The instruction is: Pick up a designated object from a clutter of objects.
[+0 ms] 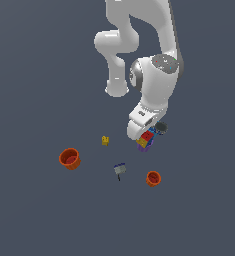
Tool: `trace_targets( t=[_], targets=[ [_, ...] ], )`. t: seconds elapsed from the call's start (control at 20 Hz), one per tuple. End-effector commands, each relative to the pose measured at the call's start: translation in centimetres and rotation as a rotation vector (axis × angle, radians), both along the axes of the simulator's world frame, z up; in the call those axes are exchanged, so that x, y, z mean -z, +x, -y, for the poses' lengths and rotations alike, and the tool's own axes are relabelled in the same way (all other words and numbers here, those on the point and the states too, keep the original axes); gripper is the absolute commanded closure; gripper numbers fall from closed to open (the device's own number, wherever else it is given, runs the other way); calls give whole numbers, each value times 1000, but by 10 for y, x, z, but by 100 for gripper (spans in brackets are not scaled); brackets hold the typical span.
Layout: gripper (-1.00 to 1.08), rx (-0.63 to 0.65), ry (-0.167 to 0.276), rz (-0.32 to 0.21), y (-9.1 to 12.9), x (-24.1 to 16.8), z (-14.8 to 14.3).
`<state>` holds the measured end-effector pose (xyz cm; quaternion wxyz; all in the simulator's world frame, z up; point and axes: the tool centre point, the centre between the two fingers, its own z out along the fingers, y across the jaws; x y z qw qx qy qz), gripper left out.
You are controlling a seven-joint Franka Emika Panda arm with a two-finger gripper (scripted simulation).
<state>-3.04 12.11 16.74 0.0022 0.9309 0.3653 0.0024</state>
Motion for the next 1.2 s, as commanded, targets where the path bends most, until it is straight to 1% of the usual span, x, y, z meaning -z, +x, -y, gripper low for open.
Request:
trace_targets(
  t=[0.0,0.45,0.9,1.15],
  targets=[
    [-92,-34,1,-4,-4,7,-6],
    [-92,-46,2,-6,-6,15,-8],
    [-92,-51,3,-6,-8,51,-9],
    [-92,-52,3,-6,-7,61,-9]
  ],
)
